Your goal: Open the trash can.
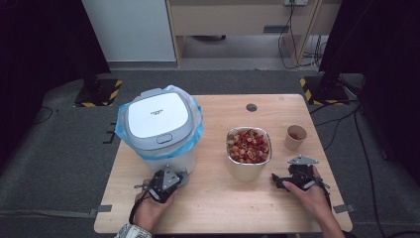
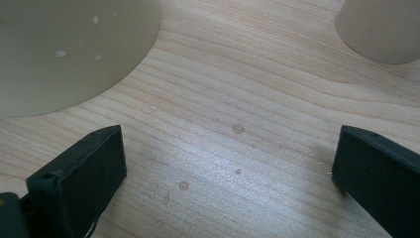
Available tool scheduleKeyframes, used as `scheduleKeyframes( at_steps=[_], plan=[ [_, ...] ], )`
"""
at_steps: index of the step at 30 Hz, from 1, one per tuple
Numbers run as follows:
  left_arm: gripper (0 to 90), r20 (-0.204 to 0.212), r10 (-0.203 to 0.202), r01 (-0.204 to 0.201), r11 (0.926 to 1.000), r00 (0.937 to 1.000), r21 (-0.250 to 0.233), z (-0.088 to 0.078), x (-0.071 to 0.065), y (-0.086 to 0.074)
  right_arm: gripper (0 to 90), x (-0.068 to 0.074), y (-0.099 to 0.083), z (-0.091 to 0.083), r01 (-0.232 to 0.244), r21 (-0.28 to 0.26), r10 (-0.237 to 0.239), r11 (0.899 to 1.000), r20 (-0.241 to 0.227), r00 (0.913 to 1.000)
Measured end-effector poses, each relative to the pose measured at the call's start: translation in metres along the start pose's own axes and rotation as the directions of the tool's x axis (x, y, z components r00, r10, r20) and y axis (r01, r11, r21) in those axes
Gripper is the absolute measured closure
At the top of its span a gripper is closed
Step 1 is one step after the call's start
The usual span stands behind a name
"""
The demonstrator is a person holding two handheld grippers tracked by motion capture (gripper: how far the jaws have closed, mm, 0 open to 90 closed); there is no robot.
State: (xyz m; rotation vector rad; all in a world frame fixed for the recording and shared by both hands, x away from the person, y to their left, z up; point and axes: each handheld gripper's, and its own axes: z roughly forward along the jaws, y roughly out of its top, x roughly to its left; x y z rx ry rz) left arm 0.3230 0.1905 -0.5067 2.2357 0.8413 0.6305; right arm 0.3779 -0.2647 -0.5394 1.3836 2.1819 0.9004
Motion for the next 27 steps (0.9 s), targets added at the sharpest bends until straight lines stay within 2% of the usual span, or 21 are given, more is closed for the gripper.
scheduleKeyframes(
  at_steps=[10,16,27],
  plan=[
    [89.9,0.001,0.002,-0.002,0.9998,1.0000,0.020,0.0036,-0.0012,-0.0013,0.6,-0.0001,-0.0001,0.0001,0.002,-0.001,-0.002,1.000,0.000,1.0000],
    [89.9,0.003,0.014,-0.015,0.9986,0.9999,0.052,0.0091,-0.0029,-0.0020,0.6,-0.0001,0.0001,-0.0001,0.000,0.002,0.000,1.000,-0.001,1.0000],
    [89.9,0.005,0.014,-0.014,0.9984,0.9999,0.054,0.0100,-0.0023,-0.0026,0.6,0.0000,0.0001,0.0001,0.002,0.000,-0.002,1.000,0.001,1.0000]
  ],
)
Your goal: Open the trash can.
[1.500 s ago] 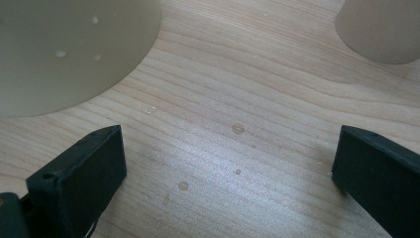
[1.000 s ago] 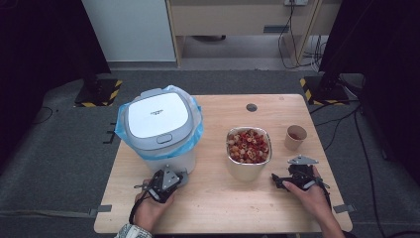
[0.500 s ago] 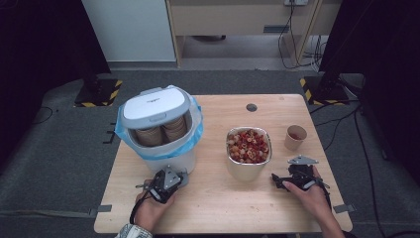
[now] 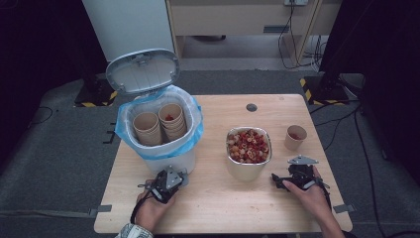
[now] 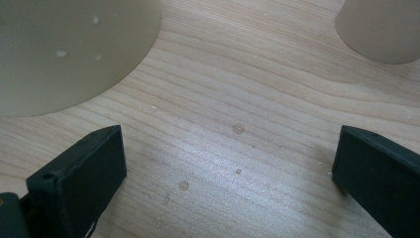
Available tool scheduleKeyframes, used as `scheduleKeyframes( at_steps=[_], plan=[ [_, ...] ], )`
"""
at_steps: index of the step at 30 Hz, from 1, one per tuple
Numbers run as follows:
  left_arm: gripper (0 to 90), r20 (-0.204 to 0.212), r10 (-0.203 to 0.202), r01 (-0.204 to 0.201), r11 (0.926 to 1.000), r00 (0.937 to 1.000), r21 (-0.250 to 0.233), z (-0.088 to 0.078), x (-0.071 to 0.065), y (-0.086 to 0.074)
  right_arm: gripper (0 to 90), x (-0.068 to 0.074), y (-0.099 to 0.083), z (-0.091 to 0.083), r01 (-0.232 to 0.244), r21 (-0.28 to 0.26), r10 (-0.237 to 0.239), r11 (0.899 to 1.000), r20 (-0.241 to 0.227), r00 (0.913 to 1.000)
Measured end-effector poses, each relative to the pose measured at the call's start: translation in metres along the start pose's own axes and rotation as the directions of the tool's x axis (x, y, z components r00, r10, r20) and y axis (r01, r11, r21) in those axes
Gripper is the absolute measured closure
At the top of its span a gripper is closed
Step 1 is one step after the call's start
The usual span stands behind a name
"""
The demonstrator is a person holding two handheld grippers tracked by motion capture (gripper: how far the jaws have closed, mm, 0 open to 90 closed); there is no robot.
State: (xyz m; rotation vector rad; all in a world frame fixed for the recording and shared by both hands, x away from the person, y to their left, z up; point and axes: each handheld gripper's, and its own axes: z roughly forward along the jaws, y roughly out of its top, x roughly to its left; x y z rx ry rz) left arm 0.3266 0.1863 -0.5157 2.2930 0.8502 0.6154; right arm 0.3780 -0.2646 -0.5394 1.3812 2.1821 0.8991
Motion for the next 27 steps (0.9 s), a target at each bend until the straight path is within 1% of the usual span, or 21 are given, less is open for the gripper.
scheduleKeyframes(
  at_steps=[2,8,11,13,18,27],
  plan=[
    [89.9,0.005,-0.008,0.008,1.0000,1.0000,0.000,-0.0001,0.0007,-0.0002,0.6,0.0002,0.0000,0.0000,0.000,0.000,0.000,1.000,-0.001,1.0000],
    [89.9,0.005,-0.007,0.007,1.0000,1.0000,0.000,-0.0001,0.0007,-0.0001,0.9,0.0004,0.0005,0.0000,0.002,0.003,-0.002,1.000,0.001,1.0000],
    [89.9,0.005,-0.007,0.007,1.0000,1.0000,0.000,-0.0001,0.0007,-0.0001,2.9,0.0011,0.0016,-0.0006,0.006,0.010,-0.006,1.000,-0.004,1.0000],
    [89.9,0.005,-0.007,0.007,1.0000,1.0000,0.000,-0.0001,0.0007,-0.0001,5.4,0.0013,0.0021,-0.0016,0.019,0.005,-0.019,1.000,-0.006,0.9998],
    [89.9,0.003,-0.002,0.002,1.0000,1.0000,0.001,-0.0001,0.0004,0.0001,5.1,0.0017,0.0030,-0.0047,0.031,-0.011,-0.031,0.999,0.009,0.9995],
    [89.9,0.002,-0.001,0.001,1.0000,1.0000,0.002,-0.0001,0.0003,0.0001,5.0,0.0031,0.0055,-0.0092,0.031,-0.032,-0.030,0.999,0.022,0.9993]
  ],
)
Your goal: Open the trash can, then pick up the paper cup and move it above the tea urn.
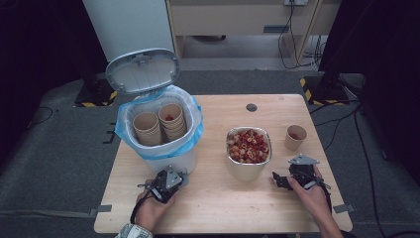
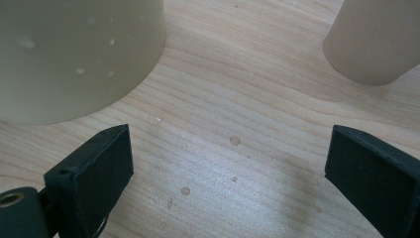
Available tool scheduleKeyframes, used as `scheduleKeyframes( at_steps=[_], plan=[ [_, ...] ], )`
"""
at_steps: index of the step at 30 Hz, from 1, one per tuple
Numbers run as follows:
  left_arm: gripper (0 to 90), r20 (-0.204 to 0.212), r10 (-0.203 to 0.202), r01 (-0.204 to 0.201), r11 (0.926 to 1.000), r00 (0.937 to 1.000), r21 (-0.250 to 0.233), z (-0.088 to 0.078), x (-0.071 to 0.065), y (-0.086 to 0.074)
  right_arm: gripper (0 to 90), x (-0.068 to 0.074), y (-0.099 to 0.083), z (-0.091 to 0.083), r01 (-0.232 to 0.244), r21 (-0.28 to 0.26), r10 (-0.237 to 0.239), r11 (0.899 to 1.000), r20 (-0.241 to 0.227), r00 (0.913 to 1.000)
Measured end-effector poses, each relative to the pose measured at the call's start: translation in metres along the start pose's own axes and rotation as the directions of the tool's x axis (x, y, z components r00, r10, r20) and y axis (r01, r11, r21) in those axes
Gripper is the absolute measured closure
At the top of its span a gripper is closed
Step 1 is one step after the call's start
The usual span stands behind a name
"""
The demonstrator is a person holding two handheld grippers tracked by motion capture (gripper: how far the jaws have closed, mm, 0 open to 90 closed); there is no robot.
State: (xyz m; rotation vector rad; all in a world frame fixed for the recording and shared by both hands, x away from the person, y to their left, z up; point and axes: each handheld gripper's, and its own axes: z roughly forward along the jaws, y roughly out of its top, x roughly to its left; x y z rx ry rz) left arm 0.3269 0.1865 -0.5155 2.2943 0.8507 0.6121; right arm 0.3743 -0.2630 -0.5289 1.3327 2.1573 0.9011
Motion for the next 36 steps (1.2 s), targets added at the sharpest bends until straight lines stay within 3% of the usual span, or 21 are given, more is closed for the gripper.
scheduleKeyframes(
  at_steps=[7,16,36],
  plan=[
    [89.9,0.000,0.001,-0.001,1.0000,1.0000,0.000,0.000,0.000,0.000,5.4,-0.001,0.003,-0.005,-0.010,-0.042,0.010,0.999,0.012,0.9999],
    [89.9,-0.002,0.001,-0.001,1.0000,1.0000,0.000,0.000,0.000,0.000,5.4,-0.003,0.009,-0.012,-0.048,-0.132,0.054,0.990,0.042,0.9976],
    [89.9,-0.002,-0.001,0.001,1.0000,1.0000,-0.002,0.000,0.000,0.000,4.7,-0.019,0.021,-0.022,-0.106,-0.164,0.121,0.981,0.085,0.9890]
  ],
)
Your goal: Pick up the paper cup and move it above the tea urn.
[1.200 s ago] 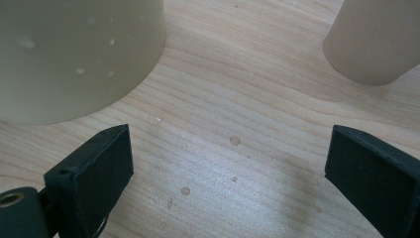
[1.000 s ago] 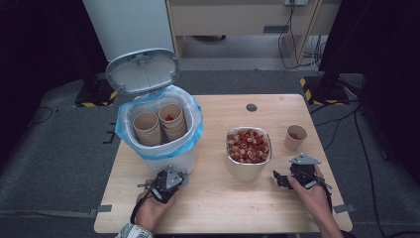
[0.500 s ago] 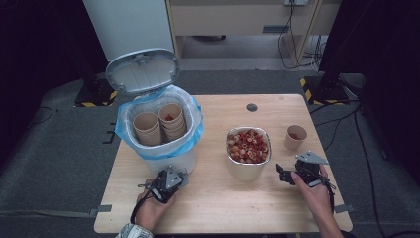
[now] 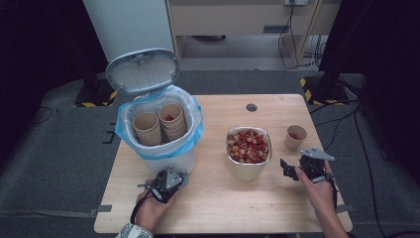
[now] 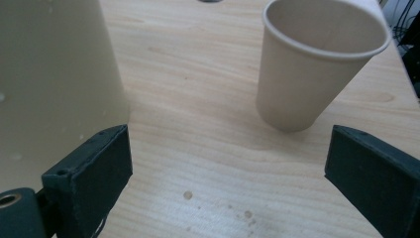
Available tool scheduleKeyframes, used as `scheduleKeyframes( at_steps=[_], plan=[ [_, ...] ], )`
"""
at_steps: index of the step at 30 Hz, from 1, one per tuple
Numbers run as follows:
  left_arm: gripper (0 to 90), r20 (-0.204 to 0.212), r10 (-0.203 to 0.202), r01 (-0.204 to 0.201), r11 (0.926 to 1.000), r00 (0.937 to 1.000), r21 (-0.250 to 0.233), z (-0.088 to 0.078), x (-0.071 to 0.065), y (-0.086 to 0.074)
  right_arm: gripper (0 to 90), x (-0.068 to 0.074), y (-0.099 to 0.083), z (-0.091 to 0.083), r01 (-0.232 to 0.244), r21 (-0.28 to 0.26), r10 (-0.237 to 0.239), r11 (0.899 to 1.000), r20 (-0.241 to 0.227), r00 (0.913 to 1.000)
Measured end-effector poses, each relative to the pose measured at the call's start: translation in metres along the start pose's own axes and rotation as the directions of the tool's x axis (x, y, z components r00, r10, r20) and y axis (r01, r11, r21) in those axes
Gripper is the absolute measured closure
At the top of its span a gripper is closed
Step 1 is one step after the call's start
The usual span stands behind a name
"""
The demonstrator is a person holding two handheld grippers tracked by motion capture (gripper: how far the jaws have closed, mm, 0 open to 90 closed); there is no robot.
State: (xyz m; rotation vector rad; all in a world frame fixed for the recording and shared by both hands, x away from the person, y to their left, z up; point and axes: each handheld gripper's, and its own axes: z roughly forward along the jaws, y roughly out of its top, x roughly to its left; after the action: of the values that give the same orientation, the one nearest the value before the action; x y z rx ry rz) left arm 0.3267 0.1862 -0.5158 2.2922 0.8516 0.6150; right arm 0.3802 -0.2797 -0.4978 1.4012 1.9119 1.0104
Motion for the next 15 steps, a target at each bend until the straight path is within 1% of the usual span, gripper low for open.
scheduleKeyframes(
  at_steps=[3,5,8,10,11,13,15],
  plan=[
    [89.9,0.001,-0.002,0.002,1.0000,1.0000,-0.001,0.000,0.000,0.000,4.7,-0.003,0.003,0.000,-0.007,-0.003,0.007,1.000,0.001,1.0000],
    [89.9,0.000,-0.001,0.001,1.0000,1.0000,-0.001,0.000,0.000,0.000,5.4,-0.006,0.004,-0.001,0.006,0.000,-0.006,1.000,0.010,0.9999],
    [89.9,0.002,-0.003,0.003,1.0000,1.0000,-0.002,0.000,0.000,0.000,6.7,-0.013,0.005,0.001,-0.019,-0.005,0.019,1.000,0.019,0.9996],
    [89.9,0.000,0.000,0.000,1.0000,1.0000,-0.001,0.000,0.000,0.000,7.2,-0.019,0.005,0.004,-0.047,-0.004,0.047,0.999,0.026,0.9986],
    [89.9,0.000,0.000,0.000,1.0000,1.0000,-0.001,0.000,0.000,0.000,7.2,-0.020,0.005,0.005,-0.051,-0.005,0.052,0.999,0.027,0.9983],
    [89.9,0.001,-0.002,0.002,1.0000,1.0000,-0.002,0.000,0.000,0.000,7.2,-0.025,0.007,0.009,-0.041,-0.002,0.041,0.999,0.034,0.9986],
    [89.9,0.001,-0.002,0.002,1.0000,1.0000,-0.002,0.000,0.000,0.000,7.1,-0.029,0.010,0.012,-0.052,-0.006,0.052,0.999,0.033,0.9981]
  ],
)
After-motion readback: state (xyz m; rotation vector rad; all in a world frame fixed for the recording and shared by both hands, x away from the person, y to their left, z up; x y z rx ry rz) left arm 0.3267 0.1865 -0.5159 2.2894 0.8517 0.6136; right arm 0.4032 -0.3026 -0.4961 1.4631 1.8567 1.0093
